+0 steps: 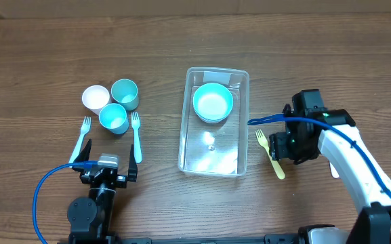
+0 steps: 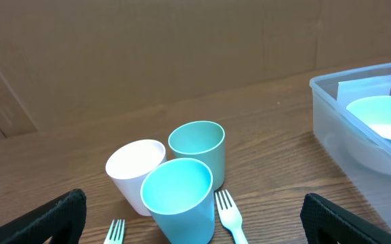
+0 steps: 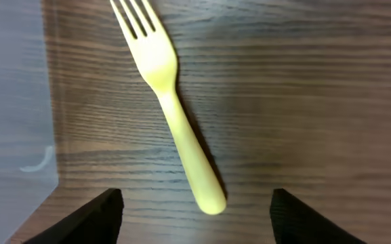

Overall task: Pack container
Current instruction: 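Release the teal bowl and lower the right gripper to the yellow fork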

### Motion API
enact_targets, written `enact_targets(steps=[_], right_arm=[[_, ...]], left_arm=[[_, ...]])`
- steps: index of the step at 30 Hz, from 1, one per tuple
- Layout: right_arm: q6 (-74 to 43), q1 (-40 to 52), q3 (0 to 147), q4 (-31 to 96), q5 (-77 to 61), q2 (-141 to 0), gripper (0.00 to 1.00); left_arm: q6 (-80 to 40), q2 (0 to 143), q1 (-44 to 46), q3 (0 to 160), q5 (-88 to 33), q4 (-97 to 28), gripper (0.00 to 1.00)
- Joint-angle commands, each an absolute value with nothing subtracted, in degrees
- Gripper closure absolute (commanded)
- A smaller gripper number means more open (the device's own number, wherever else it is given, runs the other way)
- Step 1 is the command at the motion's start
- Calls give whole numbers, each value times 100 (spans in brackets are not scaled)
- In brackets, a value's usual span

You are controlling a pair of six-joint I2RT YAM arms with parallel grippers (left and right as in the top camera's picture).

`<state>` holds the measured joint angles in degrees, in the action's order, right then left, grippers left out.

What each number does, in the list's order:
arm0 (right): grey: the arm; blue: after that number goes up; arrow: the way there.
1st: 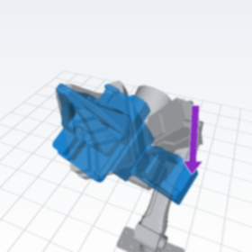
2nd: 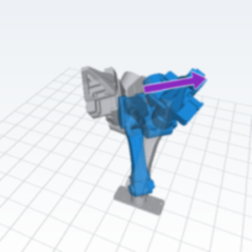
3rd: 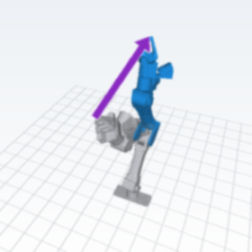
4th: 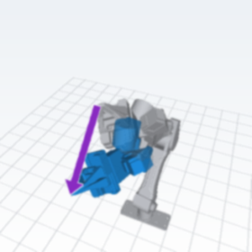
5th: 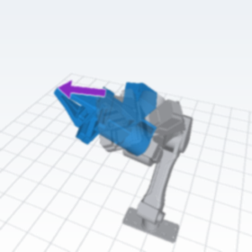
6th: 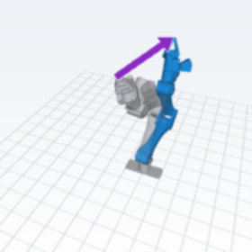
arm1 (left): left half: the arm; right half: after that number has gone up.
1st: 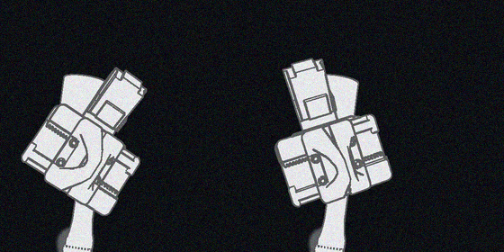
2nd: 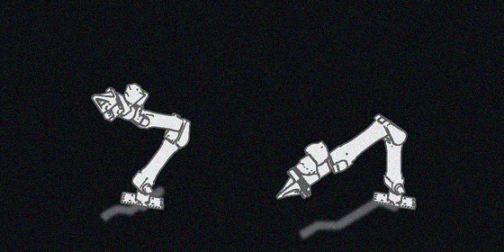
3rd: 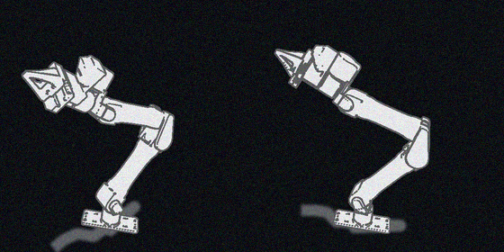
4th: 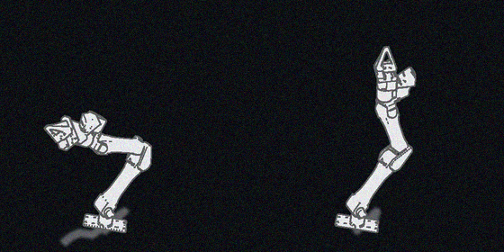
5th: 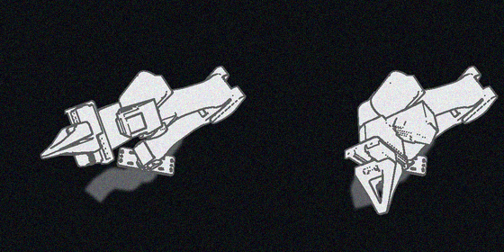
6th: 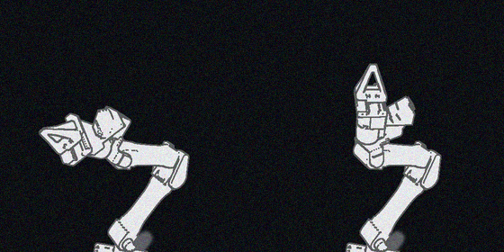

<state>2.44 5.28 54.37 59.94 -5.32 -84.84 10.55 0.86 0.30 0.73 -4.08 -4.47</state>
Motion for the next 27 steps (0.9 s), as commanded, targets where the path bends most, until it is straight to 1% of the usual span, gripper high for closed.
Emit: enact_targets(steps=[1, 5, 10, 13, 15, 16, 18, 19, 20, 21, 24, 27], right_arm=[[502, 517, 5441, 5846, -751, -8606, 27], [502, 517, 5360, 5524, -1264, -8606, 27], [609, 517, 4856, 5111, -1299, -8606, 26], [650, 517, 4748, 5098, -1343, -8606, 26], [650, 517, 4748, 5083, -1564, -8604, 27], [648, 517, 4748, 5087, -1636, -8604, 29], [646, 510, 4753, 5085, -1776, -8604, 38], [646, 510, 4768, 5092, -1811, -8604, 51], [631, 510, 4788, 5116, -1815, -8602, 68], [620, 510, 4803, 5142, -1815, -8600, 76], [593, 513, 4825, 5247, -1870, -8600, 96], [596, 513, 4775, 5271, -2032, -8600, 96]], left_arm=[[1116, 30, 40, 47, -445, -440, 0], [1116, 30, 40, 47, -445, -440, 0], [1116, 30, 40, 47, -445, -440, 0], [1116, 30, 40, 47, -445, -440, 0], [1116, 30, 40, 47, -447, -440, 0], [1116, 30, 40, 47, -447, -440, 0], [1116, 30, 40, 47, -445, -440, 0], [1116, 30, 40, 47, -445, -440, 0], [1116, 30, 40, 47, -445, -440, 0], [1116, 30, 40, 47, -445, -440, 0], [1116, 30, 40, 47, -445, -440, 0], [1116, 30, 40, 47, -445, -440, 0]])
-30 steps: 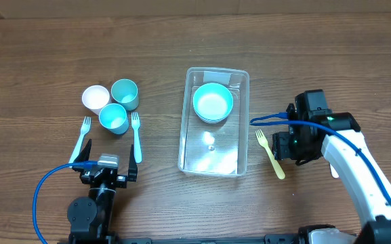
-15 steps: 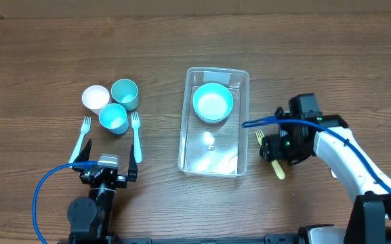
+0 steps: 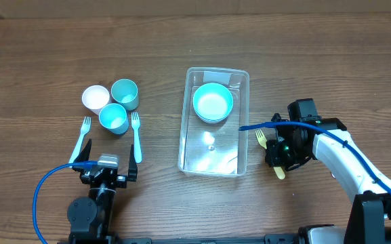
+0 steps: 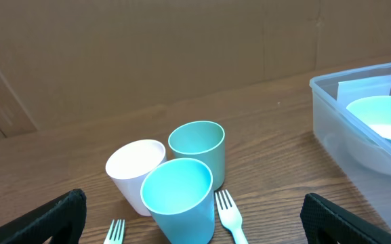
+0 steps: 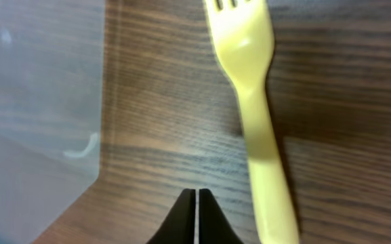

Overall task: Pack container
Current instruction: 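Release the teal bowl and lower the right gripper to the yellow fork, then close the right gripper on the yellow fork handle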

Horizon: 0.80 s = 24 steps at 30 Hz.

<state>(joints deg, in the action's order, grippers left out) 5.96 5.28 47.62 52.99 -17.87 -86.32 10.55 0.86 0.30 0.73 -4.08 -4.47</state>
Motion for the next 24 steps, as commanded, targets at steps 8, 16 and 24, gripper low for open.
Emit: enact_targets(steps=[8, 16, 24], right_arm=[[602, 513, 4244, 4167, -2069, -8602, 96], [652, 513, 4237, 3778, -2062, -8602, 96], [834, 513, 4237, 3627, -2069, -8768, 96]], left_arm=[[1116, 30, 40, 47, -445, -440, 0], [1116, 30, 40, 47, -445, -440, 0], [1116, 30, 40, 47, -447, -440, 0]])
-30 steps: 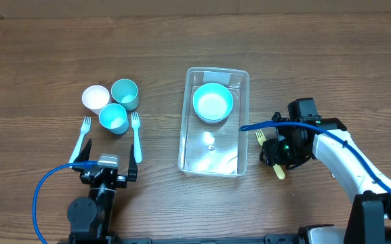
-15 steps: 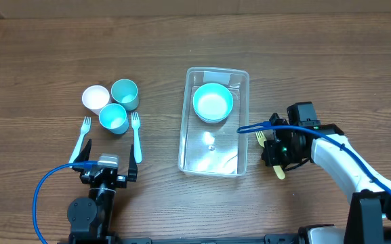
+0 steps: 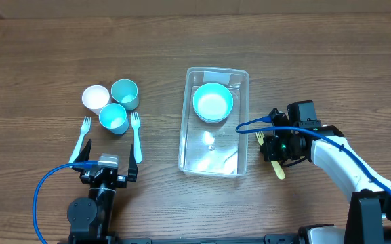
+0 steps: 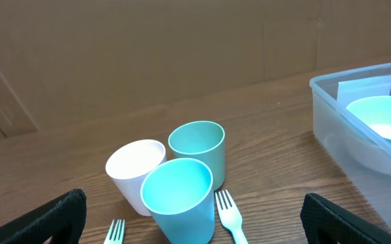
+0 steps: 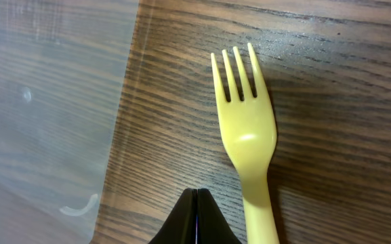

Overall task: Pack container
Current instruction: 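Close the right gripper on the yellow fork handle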

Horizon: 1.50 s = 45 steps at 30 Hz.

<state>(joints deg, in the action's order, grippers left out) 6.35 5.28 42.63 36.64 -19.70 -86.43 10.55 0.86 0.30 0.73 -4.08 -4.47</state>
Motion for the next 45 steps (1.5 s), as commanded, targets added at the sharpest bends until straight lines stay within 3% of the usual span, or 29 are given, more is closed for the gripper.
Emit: enact_targets(steps=[1, 32, 45], right_arm=[[895, 513, 4237, 3621, -2069, -8831, 96], [875, 478, 4272, 3072, -1754, -9419, 96], [471, -447, 4700, 3664, -1431, -9386, 96]], left_arm=[[1116, 30, 40, 47, -445, -440, 0], [1116, 30, 40, 47, -445, -440, 0], [1116, 30, 40, 47, -445, -440, 0]])
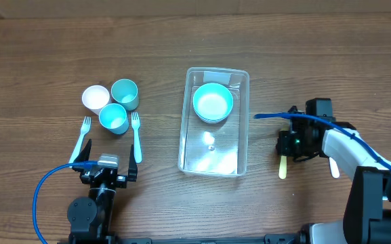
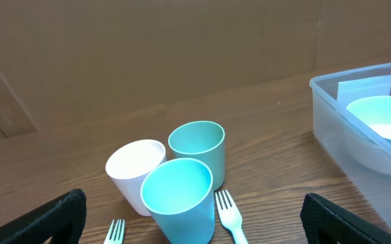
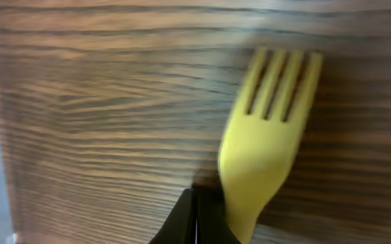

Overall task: Pack container
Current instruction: 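Close the right gripper on the yellow fork handle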

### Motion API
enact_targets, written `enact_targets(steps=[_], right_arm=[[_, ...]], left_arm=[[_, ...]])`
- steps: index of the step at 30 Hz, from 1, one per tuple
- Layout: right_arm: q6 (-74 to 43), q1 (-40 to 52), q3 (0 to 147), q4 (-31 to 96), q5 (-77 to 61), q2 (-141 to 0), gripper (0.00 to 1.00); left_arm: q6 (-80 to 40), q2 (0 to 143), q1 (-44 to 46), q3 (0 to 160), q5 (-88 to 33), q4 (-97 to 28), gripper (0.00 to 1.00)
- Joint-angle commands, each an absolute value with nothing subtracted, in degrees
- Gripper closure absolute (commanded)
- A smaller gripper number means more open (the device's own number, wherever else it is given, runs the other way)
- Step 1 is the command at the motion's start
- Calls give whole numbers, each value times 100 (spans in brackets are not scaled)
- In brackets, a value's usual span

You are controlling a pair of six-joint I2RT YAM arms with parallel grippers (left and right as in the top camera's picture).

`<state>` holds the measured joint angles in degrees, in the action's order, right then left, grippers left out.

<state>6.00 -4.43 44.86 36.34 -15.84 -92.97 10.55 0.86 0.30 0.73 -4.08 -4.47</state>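
A clear plastic container (image 1: 188,122) stands mid-table with a teal bowl (image 1: 213,102) in its far end. To its right lies a yellow fork (image 1: 282,167), its handle pointing toward the front edge. My right gripper (image 1: 290,144) sits over the fork's head. In the right wrist view the fingers (image 3: 195,217) are pressed together, and the fork's head (image 3: 266,146) lies against their right side, not between them. My left gripper (image 1: 105,169) rests open at the front left, its fingers (image 2: 53,217) wide apart.
At the left stand a white cup (image 1: 95,97) and two teal cups (image 1: 125,93) (image 1: 113,117). A light blue fork (image 1: 81,139) and a pale green fork (image 1: 136,135) lie in front of them. The container's wall (image 2: 331,115) shows in the left wrist view.
My right gripper has shifted right, away from the container wall. The yellow fork moved with it and now lies straighter, handle toward the front. The left arm is unchanged.
My right gripper hung open above the slanted yellow fork. It then was shut just left of the fork, near the container wall, and stayed shut there. Now gripper and fork lie farther right, fork beside the shut fingers. The left arm never moved.
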Motion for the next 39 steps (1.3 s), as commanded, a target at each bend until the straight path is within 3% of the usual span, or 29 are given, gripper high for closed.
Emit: enact_targets(steps=[1, 7, 9, 14, 16, 20, 30, 33, 35, 39], right_arm=[[447, -445, 4746, 3675, -1498, -9386, 96], [447, -447, 5196, 4154, -2012, -9376, 96], [449, -447, 5806, 4952, -2220, -9349, 96], [-145, -469, 6477, 6082, -1205, -9321, 96], [-183, -469, 6396, 6191, -996, -9323, 72], [-307, -469, 6265, 6224, -749, -9323, 54], [-478, -458, 5367, 5452, -749, -9323, 41], [-475, -458, 5078, 5186, -751, -9325, 23], [-473, -458, 4908, 5022, -755, -9323, 0], [-480, -458, 4751, 4578, -1511, -9325, 0]], left_arm=[[1116, 30, 40, 47, -447, -440, 0], [1116, 30, 40, 47, -445, -440, 0], [1116, 30, 40, 47, -445, -440, 0], [1116, 30, 40, 47, -445, -440, 0], [1116, 30, 40, 47, -445, -440, 0], [1116, 30, 40, 47, -445, -440, 0], [1116, 30, 40, 47, -447, -440, 0], [1116, 30, 40, 47, -445, -440, 0], [1116, 30, 40, 47, -445, -440, 0], [1116, 30, 40, 47, -445, -440, 0]])
